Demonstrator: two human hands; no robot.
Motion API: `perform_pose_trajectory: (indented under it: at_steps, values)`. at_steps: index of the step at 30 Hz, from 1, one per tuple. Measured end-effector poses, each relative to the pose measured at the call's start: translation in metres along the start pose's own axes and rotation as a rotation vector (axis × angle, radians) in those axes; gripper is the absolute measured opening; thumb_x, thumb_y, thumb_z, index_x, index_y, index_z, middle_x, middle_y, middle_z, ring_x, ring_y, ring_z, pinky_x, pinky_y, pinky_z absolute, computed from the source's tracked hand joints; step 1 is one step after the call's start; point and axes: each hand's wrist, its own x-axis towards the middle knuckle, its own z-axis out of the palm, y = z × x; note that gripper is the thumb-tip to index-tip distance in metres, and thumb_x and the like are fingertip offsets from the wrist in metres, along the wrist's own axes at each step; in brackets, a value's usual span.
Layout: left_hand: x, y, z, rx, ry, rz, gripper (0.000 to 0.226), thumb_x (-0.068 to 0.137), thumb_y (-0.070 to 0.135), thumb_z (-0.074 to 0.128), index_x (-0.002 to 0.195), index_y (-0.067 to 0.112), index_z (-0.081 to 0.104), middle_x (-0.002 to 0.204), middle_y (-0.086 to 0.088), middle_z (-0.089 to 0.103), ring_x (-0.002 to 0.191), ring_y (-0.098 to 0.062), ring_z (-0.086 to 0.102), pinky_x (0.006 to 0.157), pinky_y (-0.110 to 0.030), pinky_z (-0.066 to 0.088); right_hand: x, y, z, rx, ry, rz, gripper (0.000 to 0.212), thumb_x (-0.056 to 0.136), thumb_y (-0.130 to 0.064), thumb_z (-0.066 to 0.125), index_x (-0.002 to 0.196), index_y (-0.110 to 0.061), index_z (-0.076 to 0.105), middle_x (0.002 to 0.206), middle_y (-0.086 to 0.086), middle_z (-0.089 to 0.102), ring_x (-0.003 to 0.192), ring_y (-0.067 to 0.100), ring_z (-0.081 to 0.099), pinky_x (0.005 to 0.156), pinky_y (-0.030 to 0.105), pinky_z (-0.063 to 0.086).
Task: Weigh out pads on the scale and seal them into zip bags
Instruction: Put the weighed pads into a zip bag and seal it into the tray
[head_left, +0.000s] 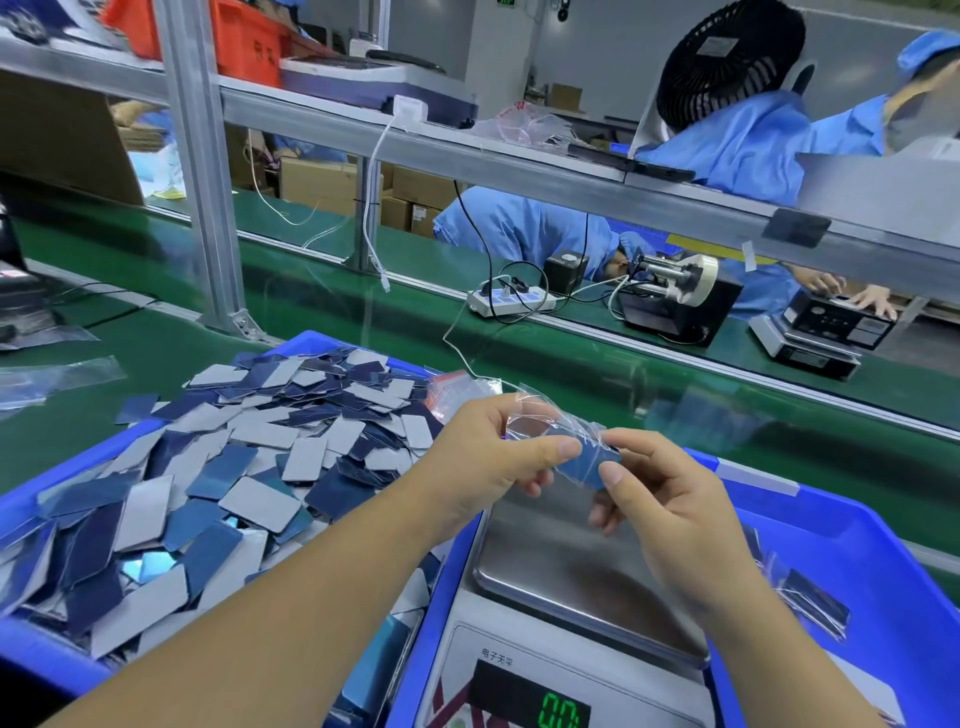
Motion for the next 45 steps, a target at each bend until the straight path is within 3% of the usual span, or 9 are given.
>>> perform_pose_trajectory:
  at_steps: [7,12,18,21,24,28,35,40,45]
  values:
    - [0.000,0.000,0.001,0.037,0.031,0.020,0.017,0.063,0.029,0.086,0.078,0.033,0.078,0.062,-0.002,0.057,0.049,-0.011,0.047,0.049,-0.019,0.040,-0.001,-0.001,-0.005,-0.027,-0.042,0.004,0.032,0.095,0.007,0.055,0.108,-0.019,0.069,0.064,0.013,0.066,0.056,0.020,0.062,0.060,0.028,0.053]
    - [-0.001,0.000,0.001,0.037,-0.051,0.068,0.010,0.075,0.020,0.079,0.080,0.029,0.080,0.060,0.010,0.061,0.049,-0.002,0.044,0.048,-0.014,0.036,-0.003,-0.003,-0.004,-0.086,-0.090,0.039,0.029,0.096,0.005,0.055,0.111,-0.016,0.069,0.062,0.005,0.063,0.057,0.013,0.058,0.061,0.020,0.049]
    - [0.001,-0.002,-0.003,0.056,-0.035,0.105,0.018,0.082,0.003,0.078,0.085,0.021,0.077,0.060,0.013,0.064,0.048,0.003,0.052,0.050,-0.008,0.040,-0.003,-0.003,-0.004,0.006,-0.115,0.093,0.030,0.097,0.003,0.054,0.114,-0.016,0.068,0.063,0.006,0.062,0.059,0.016,0.058,0.063,0.023,0.049]
    - [0.001,-0.001,-0.002,0.065,-0.010,0.071,0.017,0.074,0.011,0.083,0.083,0.024,0.077,0.060,0.011,0.063,0.045,0.000,0.046,0.047,-0.012,0.037,-0.001,-0.003,-0.002,0.076,-0.071,0.091,0.038,0.096,0.006,0.052,0.106,-0.023,0.074,0.066,0.010,0.065,0.060,0.017,0.061,0.061,0.023,0.051]
    - [0.001,-0.002,0.001,0.060,-0.039,0.033,0.017,0.073,0.013,0.082,0.085,0.025,0.079,0.070,-0.003,0.064,0.050,-0.008,0.043,0.047,-0.018,0.036,0.000,-0.001,-0.001,0.137,0.003,0.086,0.049,0.095,0.009,0.052,0.098,-0.032,0.078,0.072,0.009,0.069,0.061,0.017,0.064,0.061,0.022,0.053]
    - [0.000,-0.004,0.002,0.044,-0.067,0.032,0.019,0.077,0.011,0.079,0.089,0.025,0.080,0.074,-0.016,0.057,0.053,-0.013,0.040,0.050,-0.022,0.035,0.001,0.001,0.004,0.213,0.034,0.114,0.046,0.095,0.009,0.054,0.098,-0.030,0.079,0.081,0.008,0.073,0.063,0.019,0.065,0.062,0.024,0.055]
    - [0.001,-0.010,0.008,-0.029,0.024,0.055,0.018,0.075,0.011,0.080,0.090,0.020,0.081,0.078,-0.016,0.065,0.053,-0.014,0.045,0.050,-0.021,0.039,0.002,0.000,0.005,0.320,0.116,0.164,0.016,0.080,-0.006,0.069,0.091,-0.017,0.075,0.082,0.013,0.073,0.064,0.027,0.069,0.058,0.026,0.056]
    - [-0.001,-0.014,0.015,-0.029,0.021,0.051,0.016,0.083,0.005,0.078,0.086,0.021,0.080,0.067,0.003,0.068,0.051,-0.008,0.055,0.052,-0.018,0.044,0.002,-0.001,0.009,0.375,0.203,0.100,0.019,0.078,-0.012,0.068,0.091,-0.023,0.077,0.085,0.012,0.074,0.064,0.022,0.069,0.059,0.024,0.055]
    - [0.000,-0.014,0.013,0.009,0.047,0.051,0.013,0.085,0.003,0.075,0.092,0.014,0.079,0.064,-0.006,0.063,0.045,-0.010,0.050,0.048,-0.018,0.040,0.002,-0.002,0.010,0.286,0.193,0.059,0.020,0.079,-0.011,0.069,0.092,-0.024,0.077,0.089,0.013,0.075,0.068,0.025,0.072,0.063,0.025,0.057]
